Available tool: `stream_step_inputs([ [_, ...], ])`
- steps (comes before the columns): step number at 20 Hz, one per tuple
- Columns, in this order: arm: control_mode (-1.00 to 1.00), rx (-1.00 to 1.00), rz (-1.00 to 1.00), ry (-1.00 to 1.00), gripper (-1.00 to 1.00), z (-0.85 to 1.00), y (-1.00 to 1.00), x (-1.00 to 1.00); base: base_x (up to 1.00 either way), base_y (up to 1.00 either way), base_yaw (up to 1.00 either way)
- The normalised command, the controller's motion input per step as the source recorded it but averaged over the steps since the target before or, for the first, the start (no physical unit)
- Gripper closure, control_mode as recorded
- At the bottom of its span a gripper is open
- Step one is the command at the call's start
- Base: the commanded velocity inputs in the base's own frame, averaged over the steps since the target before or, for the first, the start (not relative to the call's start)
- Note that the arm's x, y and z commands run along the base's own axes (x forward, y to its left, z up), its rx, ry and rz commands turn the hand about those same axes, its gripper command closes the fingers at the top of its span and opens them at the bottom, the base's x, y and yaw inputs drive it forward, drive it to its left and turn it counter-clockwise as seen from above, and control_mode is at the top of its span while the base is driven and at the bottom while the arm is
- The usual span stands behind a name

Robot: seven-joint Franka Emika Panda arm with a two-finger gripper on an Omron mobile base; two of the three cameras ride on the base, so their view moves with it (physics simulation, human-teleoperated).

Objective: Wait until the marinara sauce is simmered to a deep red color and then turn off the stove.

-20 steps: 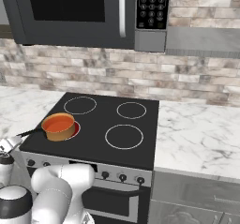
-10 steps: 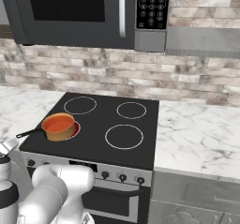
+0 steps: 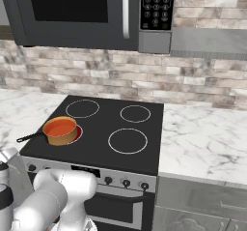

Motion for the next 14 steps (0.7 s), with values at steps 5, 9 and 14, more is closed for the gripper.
stream_step_inputs([
  [5,-1.00,0.00,0.00,0.09,-1.00,-0.12,0.00,-0.11,0.00,0.00,0.00],
  [9,-1.00,0.00,-0.01,0.13,-1.00,0.00,0.00,-0.13,0.00,0.00,0.00],
  [14,-1.00,0.00,-0.06,0.19,-1.00,0.00,0.00,-0.13,0.00,0.00,0.00],
])
